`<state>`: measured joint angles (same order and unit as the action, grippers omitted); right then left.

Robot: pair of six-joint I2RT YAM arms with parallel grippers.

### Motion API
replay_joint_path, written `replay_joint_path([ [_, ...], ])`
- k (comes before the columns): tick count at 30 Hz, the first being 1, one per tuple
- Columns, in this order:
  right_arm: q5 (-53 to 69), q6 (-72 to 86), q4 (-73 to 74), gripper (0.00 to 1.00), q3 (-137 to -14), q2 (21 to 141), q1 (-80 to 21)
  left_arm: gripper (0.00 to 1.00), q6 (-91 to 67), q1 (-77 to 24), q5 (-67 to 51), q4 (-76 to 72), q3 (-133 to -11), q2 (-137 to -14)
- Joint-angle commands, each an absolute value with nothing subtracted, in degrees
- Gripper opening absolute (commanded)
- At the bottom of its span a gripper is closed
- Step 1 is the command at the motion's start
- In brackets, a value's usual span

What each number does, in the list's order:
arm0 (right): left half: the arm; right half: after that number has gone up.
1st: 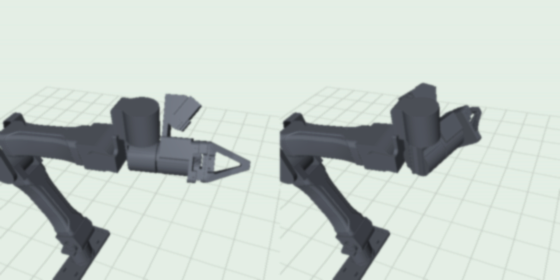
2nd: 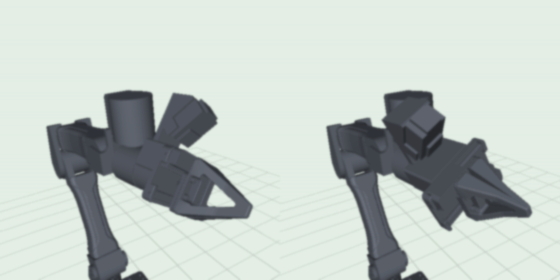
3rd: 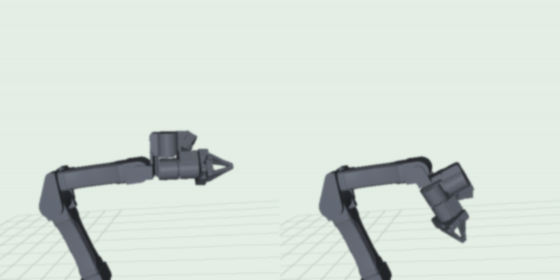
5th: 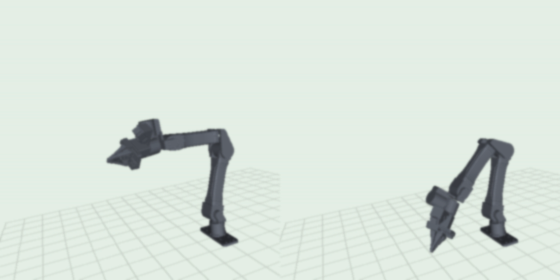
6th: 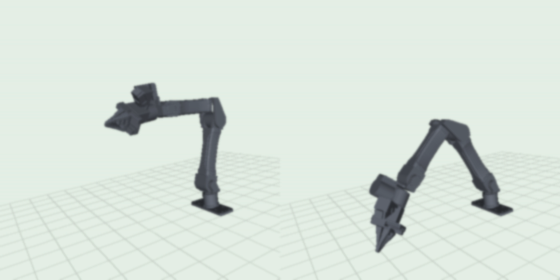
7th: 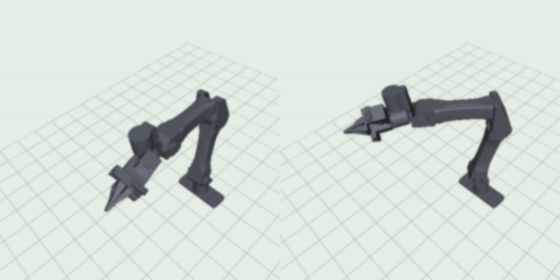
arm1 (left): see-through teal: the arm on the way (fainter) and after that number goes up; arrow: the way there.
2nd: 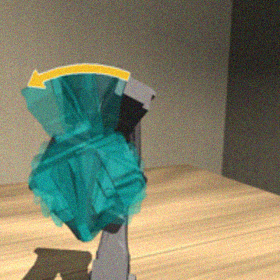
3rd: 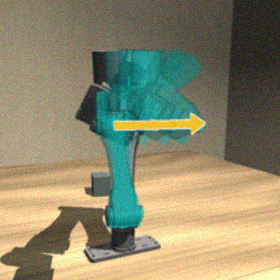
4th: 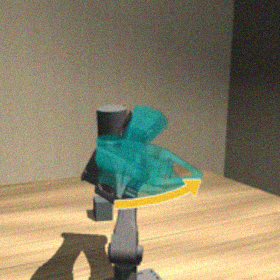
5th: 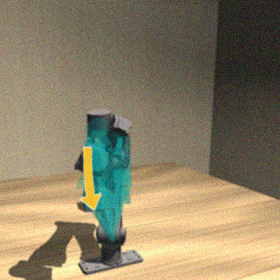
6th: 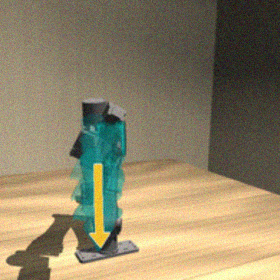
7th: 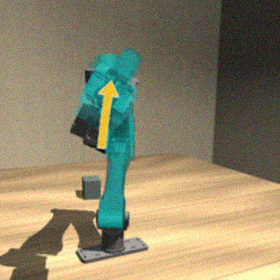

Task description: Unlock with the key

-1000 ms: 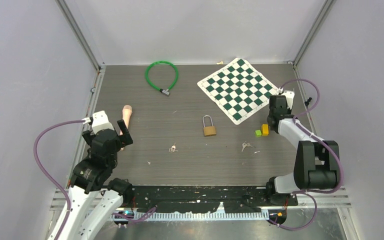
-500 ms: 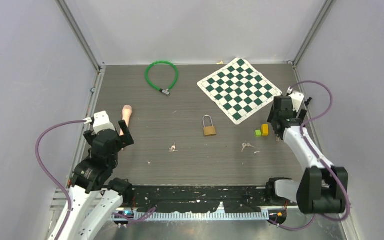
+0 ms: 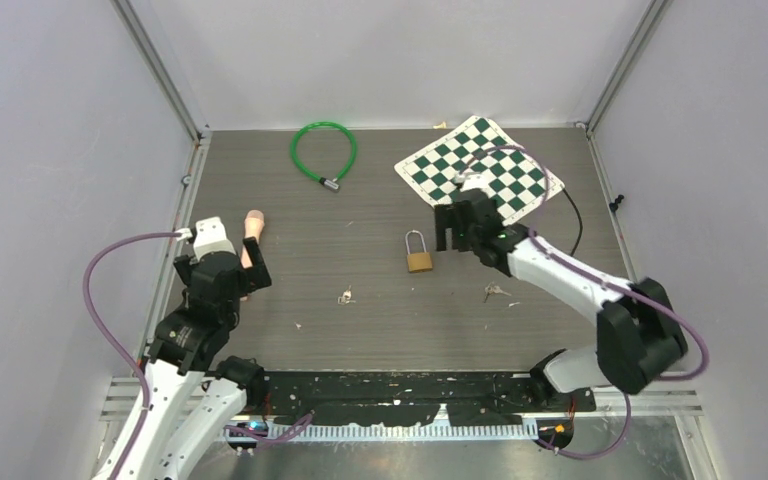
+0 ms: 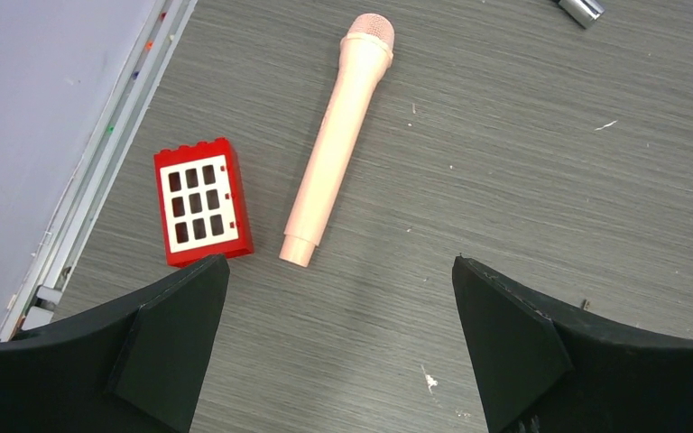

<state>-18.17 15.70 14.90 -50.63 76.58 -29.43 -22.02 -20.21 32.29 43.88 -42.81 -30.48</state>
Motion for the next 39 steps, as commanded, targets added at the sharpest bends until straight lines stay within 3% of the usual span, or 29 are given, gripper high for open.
replay_joint_path([
  [1, -16.4, 20.3, 13.4, 0.91, -56.3, 84.9, -35.4, 1.00, -21.3, -19.7, 32.6, 41.0, -42.6, -31.6],
  [9, -19.8, 22.5, 14.1, 0.95, -63.0, 98.0, -41.4, 1.00, -21.2, -19.3, 32.3, 41.1, -42.7, -32.8],
  [15, -21.6, 21.8, 14.4, 0.92, -62.8, 103.3, -42.7, 1.00, -21.1, -19.1, 32.3, 41.1, -42.5, -32.7],
  [21, -18.7, 21.5, 12.8, 0.79, -61.4, 105.2, -44.0, 1.00, -21.2, -18.5, 32.1, 41.2, -42.7, -32.8],
  [27, -16.0, 19.4, 11.6, 0.45, -58.0, 102.2, -48.1, 1.00, -21.1, -18.4, 32.1, 41.1, -42.6, -32.9],
  [30, -15.3, 18.2, 12.0, 0.40, -57.0, 100.5, -51.7, 1.00, -21.1, -18.3, 31.8, 41.1, -42.6, -32.9],
  [34, -14.1, 18.0, 12.9, 0.40, -57.0, 98.8, -54.5, 1.00, -21.1, -18.1, 31.6, 41.2, -42.6, -33.2],
  [36, -12.7, 18.0, 12.9, 0.46, -57.4, 98.4, -55.4, 1.00, -21.0, -18.1, 31.6, 41.1, -42.7, -33.3],
  [39, -10.2, 18.1, 13.1, 0.68, -59.3, 99.0, -56.1, 1.00, -21.0, -17.9, 31.7, 41.2, -42.6, -33.3],
])
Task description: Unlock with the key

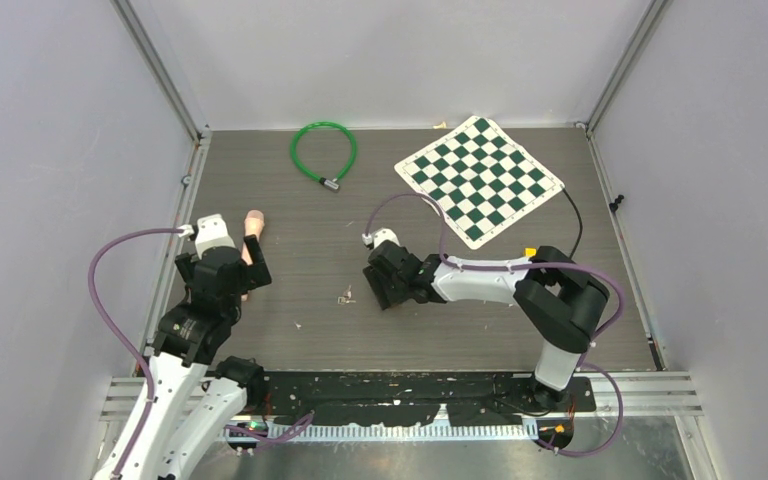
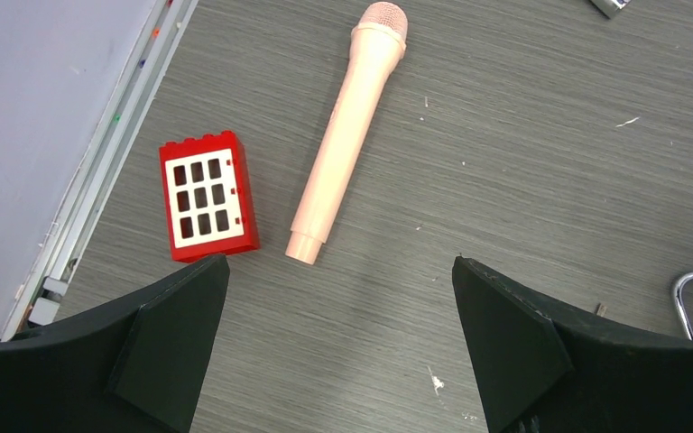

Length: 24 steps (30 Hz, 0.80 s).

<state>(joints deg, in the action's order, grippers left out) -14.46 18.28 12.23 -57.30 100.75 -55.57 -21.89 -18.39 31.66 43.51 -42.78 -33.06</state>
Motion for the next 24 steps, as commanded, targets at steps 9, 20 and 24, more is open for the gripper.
replay_joint_path([
  [9, -13.9, 18.4, 18.6, 0.95, -61.2, 89.7, -56.1, 1.00, -21.1, -17.6, 31.9, 41.4, -42.7, -33.5],
  [20, -17.9, 25.8, 30.6, 0.99, -47.6, 68.0, -38.6, 0.99, -21.0, -17.3, 31.4, 41.4, -42.7, -33.1],
  [24, -17.9, 28.3, 31.3, 0.98, -42.5, 64.3, -29.0, 1.00, -21.1, -17.2, 31.0, 41.4, -42.7, -33.3],
])
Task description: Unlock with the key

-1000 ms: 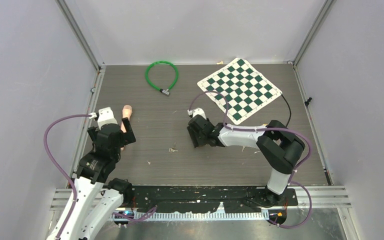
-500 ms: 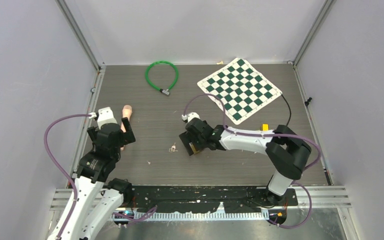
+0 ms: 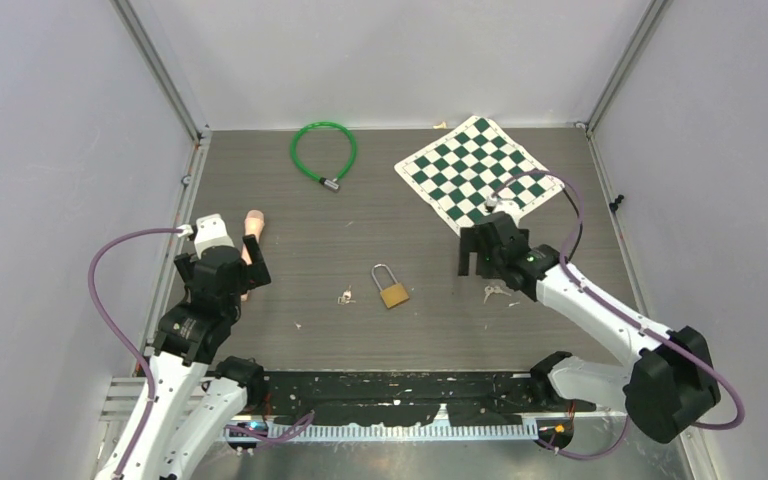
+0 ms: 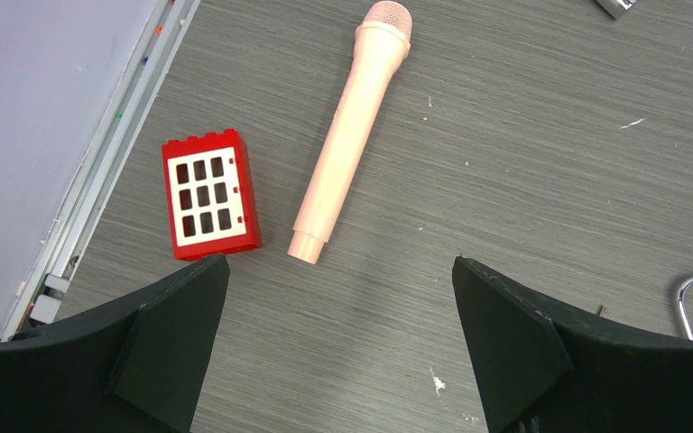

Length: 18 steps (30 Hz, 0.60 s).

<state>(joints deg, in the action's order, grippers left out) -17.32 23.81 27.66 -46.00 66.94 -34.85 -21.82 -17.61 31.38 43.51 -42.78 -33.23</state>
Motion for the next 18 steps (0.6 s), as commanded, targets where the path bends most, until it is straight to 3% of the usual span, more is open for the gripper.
replay_joint_path([
  [1, -18.0, 28.6, 31.3, 0.98, -41.5, 64.2, -26.4, 1.00, -21.1, -17.2, 30.9, 41.4, -42.7, -33.4],
  [6, -17.7, 30.5, 29.9, 0.92, -39.9, 67.2, -20.7, 1.00, -21.1, -17.1, 31.1, 41.5, -42.6, -33.3],
  [13, -14.0, 31.9, 26.9, 0.62, -39.1, 73.4, -18.5, 1.00, -21.1, -17.2, 31.4, 41.5, -42.6, -33.5],
  [18, -10.0, 32.1, 25.2, 0.53, -37.4, 74.3, -18.5, 1.00, -21.1, -17.1, 31.3, 41.5, -42.7, -33.6],
])
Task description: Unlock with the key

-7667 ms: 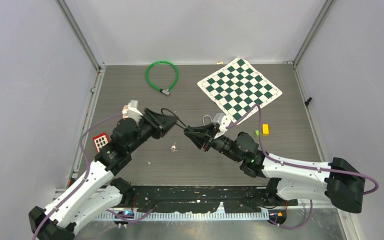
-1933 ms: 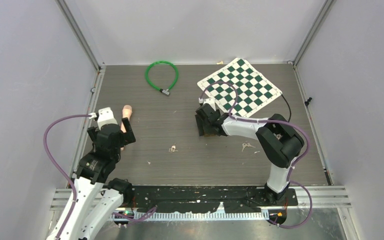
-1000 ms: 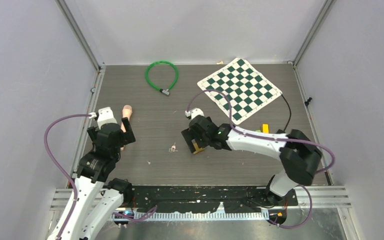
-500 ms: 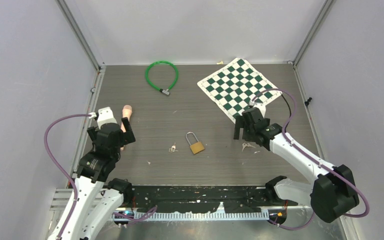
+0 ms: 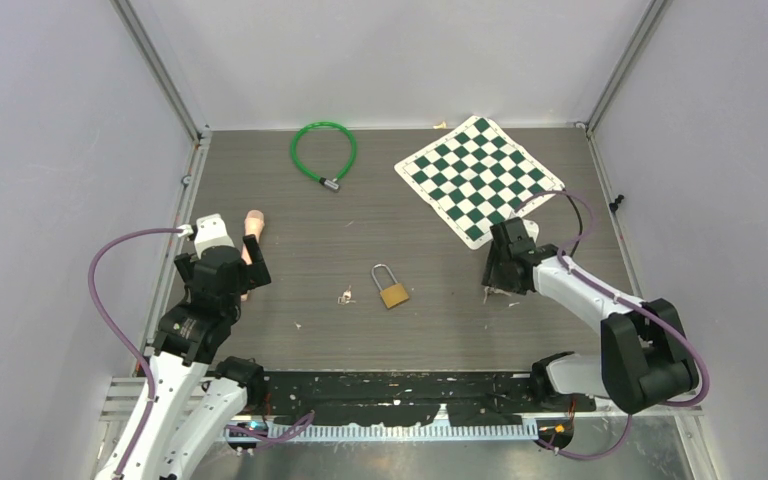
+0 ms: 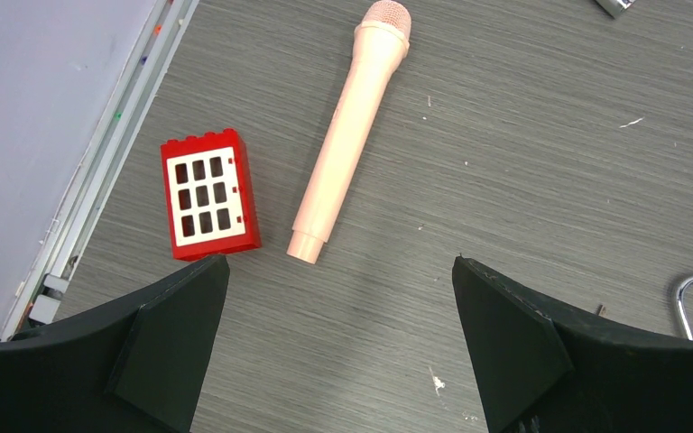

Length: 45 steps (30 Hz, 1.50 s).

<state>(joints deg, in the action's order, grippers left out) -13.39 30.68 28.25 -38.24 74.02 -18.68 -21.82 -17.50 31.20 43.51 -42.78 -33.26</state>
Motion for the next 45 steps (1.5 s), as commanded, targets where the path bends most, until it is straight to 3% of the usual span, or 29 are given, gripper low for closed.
replay_joint_path([
  [1, -9.3, 32.1, 25.0, 0.53, -37.3, 74.7, -18.5, 1.00, -21.1, -17.2, 31.2, 41.5, -42.7, -33.6],
  [9, -5.3, 32.5, 26.8, 0.41, -37.8, 80.3, -19.0, 1.00, -21.1, -17.1, 31.3, 41.5, -42.7, -33.8],
  [18, -8.3, 32.9, 28.9, 0.41, -38.7, 82.2, -23.7, 0.99, -21.2, -17.0, 31.0, 41.5, -42.7, -33.8],
  [25, -11.0, 33.6, 32.1, 0.43, -40.8, 83.8, -33.8, 1.00, -21.2, -16.8, 31.1, 41.5, -42.7, -33.6],
  [27, -10.8, 34.6, 32.6, 0.38, -40.4, 83.4, -36.2, 1.00, -21.1, -16.8, 31.0, 41.5, -42.7, -33.6],
  [31, -8.6, 35.1, 32.6, 0.17, -39.8, 82.2, -39.5, 1.00, -21.1, -16.8, 30.9, 41.5, -42.7, -33.5],
  [37, -1.4, 29.7, 37.0, 0.13, -42.9, 79.9, -44.7, 1.00, -21.1, -16.8, 30.8, 41.5, -42.7, -33.5],
  [40, -0.6, 29.1, 39.5, 0.17, -43.4, 75.9, -44.8, 1.00, -21.1, -16.8, 30.9, 41.5, -42.7, -33.5],
  [41, -4.0, 28.8, 40.6, 0.28, -43.9, 73.9, -44.4, 1.00, -21.1, -16.8, 30.9, 41.4, -42.6, -33.6],
  [45, -8.9, 23.4, 41.4, 0.45, -45.8, 71.8, -37.2, 0.99, -21.1, -16.7, 30.6, 41.4, -42.7, -33.6],
])
